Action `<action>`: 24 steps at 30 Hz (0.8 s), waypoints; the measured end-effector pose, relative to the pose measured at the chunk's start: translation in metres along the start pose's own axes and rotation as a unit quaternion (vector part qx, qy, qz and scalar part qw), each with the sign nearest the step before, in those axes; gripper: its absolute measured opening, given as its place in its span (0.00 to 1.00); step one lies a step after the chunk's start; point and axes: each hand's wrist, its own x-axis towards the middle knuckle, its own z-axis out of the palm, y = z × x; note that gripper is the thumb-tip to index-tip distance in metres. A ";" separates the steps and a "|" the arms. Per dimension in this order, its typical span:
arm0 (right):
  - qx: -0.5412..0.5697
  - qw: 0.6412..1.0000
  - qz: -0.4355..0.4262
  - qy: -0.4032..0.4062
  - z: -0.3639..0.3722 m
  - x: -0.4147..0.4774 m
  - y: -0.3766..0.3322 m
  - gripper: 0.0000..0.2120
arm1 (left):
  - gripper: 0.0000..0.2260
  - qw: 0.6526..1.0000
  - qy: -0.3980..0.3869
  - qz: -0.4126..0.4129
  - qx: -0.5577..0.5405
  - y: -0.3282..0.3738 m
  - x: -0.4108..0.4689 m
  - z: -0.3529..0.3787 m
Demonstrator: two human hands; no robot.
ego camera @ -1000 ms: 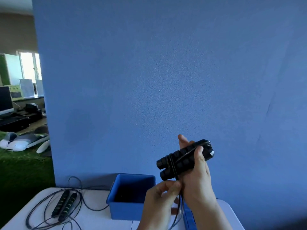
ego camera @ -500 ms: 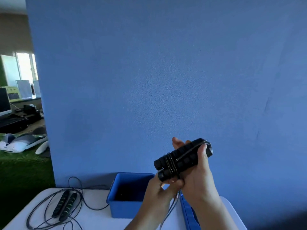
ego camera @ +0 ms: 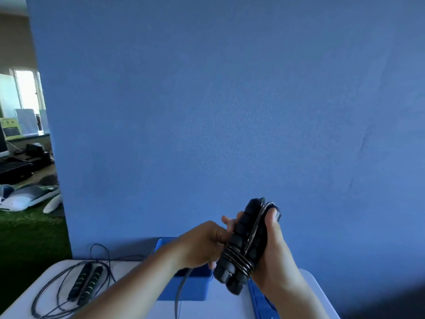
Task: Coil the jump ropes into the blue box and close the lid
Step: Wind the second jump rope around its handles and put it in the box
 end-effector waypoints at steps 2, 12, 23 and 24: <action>-0.031 1.000 0.004 -0.006 -0.003 -0.002 0.001 0.34 | 0.17 0.998 -0.019 -0.008 0.054 0.009 0.001 -0.014; -0.180 0.981 -0.067 0.009 -0.009 0.001 0.010 0.24 | 0.17 0.984 -0.062 -0.063 0.155 0.033 -0.002 -0.037; -0.277 0.958 -0.074 0.004 -0.008 0.013 0.010 0.22 | 0.10 0.973 -0.058 -0.123 0.189 0.046 -0.005 -0.047; -0.285 0.956 -0.072 0.007 -0.009 0.014 0.010 0.23 | 0.09 0.972 -0.052 -0.125 0.190 0.048 -0.006 -0.047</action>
